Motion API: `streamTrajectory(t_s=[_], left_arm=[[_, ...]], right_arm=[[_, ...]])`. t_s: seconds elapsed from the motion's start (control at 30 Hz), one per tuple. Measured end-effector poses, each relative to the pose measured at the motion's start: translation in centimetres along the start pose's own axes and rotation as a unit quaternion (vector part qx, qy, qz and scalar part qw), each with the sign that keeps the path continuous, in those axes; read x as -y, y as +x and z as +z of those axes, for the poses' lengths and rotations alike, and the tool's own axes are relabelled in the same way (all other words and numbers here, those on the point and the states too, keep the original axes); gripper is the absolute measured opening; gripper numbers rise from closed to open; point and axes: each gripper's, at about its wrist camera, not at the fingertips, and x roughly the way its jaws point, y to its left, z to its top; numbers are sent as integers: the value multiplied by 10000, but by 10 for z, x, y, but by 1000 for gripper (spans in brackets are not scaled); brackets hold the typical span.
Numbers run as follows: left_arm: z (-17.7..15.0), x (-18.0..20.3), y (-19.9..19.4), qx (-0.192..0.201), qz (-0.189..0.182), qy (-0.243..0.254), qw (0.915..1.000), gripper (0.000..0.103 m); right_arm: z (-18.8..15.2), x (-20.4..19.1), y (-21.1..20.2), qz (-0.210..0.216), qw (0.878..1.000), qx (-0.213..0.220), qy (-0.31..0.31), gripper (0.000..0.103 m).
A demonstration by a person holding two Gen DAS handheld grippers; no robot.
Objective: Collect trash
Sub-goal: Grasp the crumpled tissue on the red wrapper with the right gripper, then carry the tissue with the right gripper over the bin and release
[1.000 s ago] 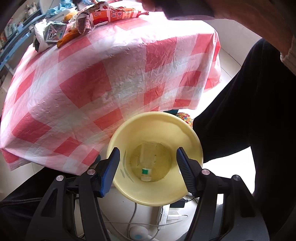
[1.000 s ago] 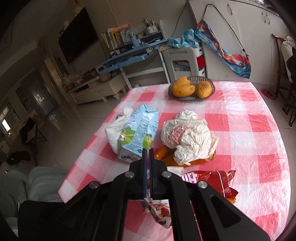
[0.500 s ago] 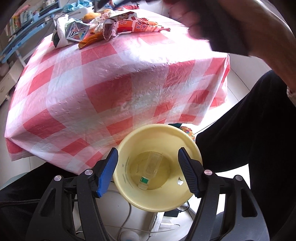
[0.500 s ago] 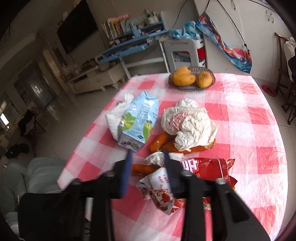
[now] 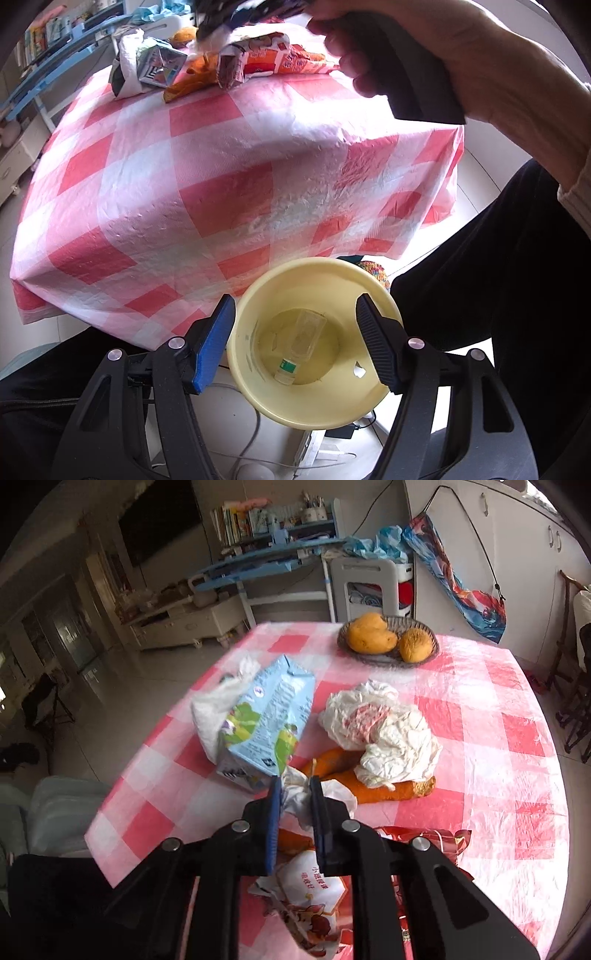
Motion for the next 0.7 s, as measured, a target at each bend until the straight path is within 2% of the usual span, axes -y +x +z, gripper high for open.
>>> streamTrajectory(t_s=[0.13, 0.3, 0.43, 0.7], left_arm=[[1, -5, -7, 159, 39, -138, 9998, 65], [2, -17, -19, 458, 221, -437, 9977, 70], [4, -31, -27, 634, 380, -798, 9941, 71], [3, -54, -39, 908, 685, -1245, 9857, 71]], right_arm=[[2, -3, -38, 442, 9968, 629, 237, 16], [-9, -1, -71, 792, 9911, 886, 603, 16], [-32, -3, -86, 954, 9880, 808, 909, 16], [-88, -28, -105, 894, 9920, 286, 848, 16]])
